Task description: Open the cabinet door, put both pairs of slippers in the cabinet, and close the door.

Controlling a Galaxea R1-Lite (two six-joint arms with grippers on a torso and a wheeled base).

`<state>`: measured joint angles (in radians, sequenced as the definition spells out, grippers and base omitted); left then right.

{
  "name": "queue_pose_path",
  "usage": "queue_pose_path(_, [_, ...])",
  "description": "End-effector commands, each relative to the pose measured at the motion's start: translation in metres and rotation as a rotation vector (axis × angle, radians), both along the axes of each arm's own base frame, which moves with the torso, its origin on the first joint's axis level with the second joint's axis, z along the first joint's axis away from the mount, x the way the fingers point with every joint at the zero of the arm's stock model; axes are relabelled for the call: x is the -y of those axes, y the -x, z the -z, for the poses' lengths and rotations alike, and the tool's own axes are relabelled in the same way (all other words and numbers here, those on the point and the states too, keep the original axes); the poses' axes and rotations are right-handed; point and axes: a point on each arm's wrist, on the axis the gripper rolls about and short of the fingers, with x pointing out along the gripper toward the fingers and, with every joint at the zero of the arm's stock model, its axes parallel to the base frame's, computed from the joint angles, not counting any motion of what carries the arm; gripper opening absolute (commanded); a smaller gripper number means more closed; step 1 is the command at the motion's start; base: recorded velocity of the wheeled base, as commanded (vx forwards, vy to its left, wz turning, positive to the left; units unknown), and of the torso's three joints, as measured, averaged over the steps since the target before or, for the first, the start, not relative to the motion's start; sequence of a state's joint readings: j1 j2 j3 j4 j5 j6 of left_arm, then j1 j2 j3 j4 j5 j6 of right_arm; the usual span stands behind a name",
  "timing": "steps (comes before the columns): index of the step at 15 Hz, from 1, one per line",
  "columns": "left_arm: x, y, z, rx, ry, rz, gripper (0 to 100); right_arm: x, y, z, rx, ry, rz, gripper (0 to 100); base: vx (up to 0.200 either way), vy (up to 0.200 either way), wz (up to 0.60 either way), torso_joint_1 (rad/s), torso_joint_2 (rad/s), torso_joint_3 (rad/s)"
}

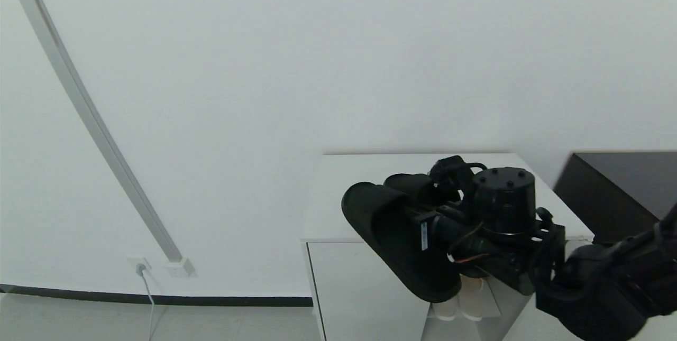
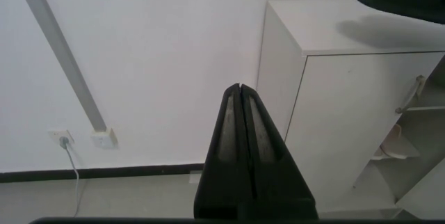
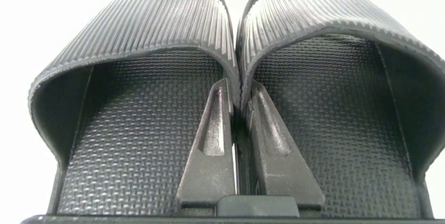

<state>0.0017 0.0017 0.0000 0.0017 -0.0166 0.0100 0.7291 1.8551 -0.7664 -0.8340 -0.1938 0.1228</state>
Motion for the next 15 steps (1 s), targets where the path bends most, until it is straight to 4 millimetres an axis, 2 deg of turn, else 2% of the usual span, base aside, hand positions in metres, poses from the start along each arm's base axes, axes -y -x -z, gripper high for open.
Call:
queue_pose_path(1, [0.0,0.0,0.0,0.0,-0.001,0.0,0,0.0225,0.0247,-0.0211,0.049,-0.001,-0.041,0,0.0,0.0,0.0,0.0,0.0,0.0])
queue_pose_path(4, [0.0,0.0,0.0,0.0,-0.001,0.0,0,0.0317,0.0344,-0.0182,0.048,0.044,-0.064,0,0.0,0.0,0.0,0.0,0.0,0.0])
queue_pose_path(12, [0.0,0.0,0.0,0.0,-0.001,-0.001,0,0.0301,0.0325,-0.0138,0.036,0.054,-0.061,0,0.0,0.0,0.0,0.0,0.0,0.0])
queue_pose_path(15, [0.0,0.0,0.0,0.0,-0.001,0.0,0,0.0283,0.0316,-0.0119,0.032,0.058,-0.061,0,-0.2,0.0,0.0,0.012,0.0,-0.001])
